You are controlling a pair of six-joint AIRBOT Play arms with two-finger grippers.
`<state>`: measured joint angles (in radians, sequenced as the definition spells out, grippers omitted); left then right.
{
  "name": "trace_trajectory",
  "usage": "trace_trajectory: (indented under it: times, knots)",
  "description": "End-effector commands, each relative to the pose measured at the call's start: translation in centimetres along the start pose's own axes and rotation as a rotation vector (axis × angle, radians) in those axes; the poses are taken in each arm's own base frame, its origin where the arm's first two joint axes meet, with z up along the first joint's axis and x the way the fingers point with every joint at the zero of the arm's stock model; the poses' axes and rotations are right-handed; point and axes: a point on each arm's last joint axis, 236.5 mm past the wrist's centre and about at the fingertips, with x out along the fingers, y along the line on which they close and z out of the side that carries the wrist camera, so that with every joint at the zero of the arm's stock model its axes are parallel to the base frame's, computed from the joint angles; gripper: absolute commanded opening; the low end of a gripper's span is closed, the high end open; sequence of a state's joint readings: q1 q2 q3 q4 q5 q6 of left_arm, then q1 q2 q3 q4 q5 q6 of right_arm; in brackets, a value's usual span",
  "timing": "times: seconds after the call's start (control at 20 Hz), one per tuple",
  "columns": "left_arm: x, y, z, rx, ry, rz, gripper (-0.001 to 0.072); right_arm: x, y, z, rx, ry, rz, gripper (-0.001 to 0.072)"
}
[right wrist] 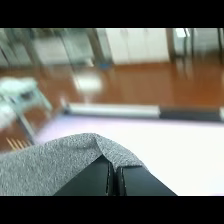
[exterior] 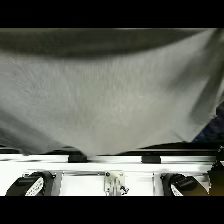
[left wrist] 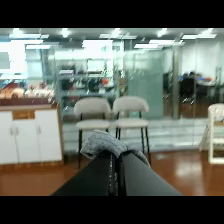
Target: Fold the shirts.
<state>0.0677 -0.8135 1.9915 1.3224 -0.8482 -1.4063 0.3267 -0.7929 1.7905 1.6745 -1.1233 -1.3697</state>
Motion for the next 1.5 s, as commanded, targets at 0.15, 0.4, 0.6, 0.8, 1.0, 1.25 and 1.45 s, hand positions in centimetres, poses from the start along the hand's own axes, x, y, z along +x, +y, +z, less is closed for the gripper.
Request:
trace_trajectory:
  times: [0.15,0.4,0.6,0.8,1.0,1.25,1.45]
  knots:
    - [7.9,2.9,-14.8,0.002,0.323,0.050,0.0031,8.8,-10.0,-16.5,0.009,0.682,-0.380,0.0060]
    - [12.9,4.1,-32.7,-0.034,0.670,0.042,0.0031,23.0,-15.0,-27.7,-0.046,0.813,-0.412,0.0060]
    - [13.3,3.8,-45.2,-0.097,0.941,0.022,0.0032,29.1,-17.9,-35.6,0.057,0.861,-0.426,0.0060]
    - [9.8,2.1,-55.1,-0.221,1.250,0.006,0.0032,30.0,-18.8,-40.1,0.137,0.930,-0.447,0.0061]
    - [4.7,-0.1,-60.5,-0.306,1.533,-0.020,0.0185,29.9,-17.6,-40.8,0.198,0.956,-0.414,0.0474]
    - [-0.6,1.5,-58.1,-0.332,1.726,-0.030,0.0547,22.7,-21.5,-35.5,0.062,1.085,-0.440,0.0509]
    - [-5.6,0.6,-56.1,-0.526,1.807,-0.138,0.0496,13.4,-24.6,-35.3,0.298,1.318,-0.402,0.0509]
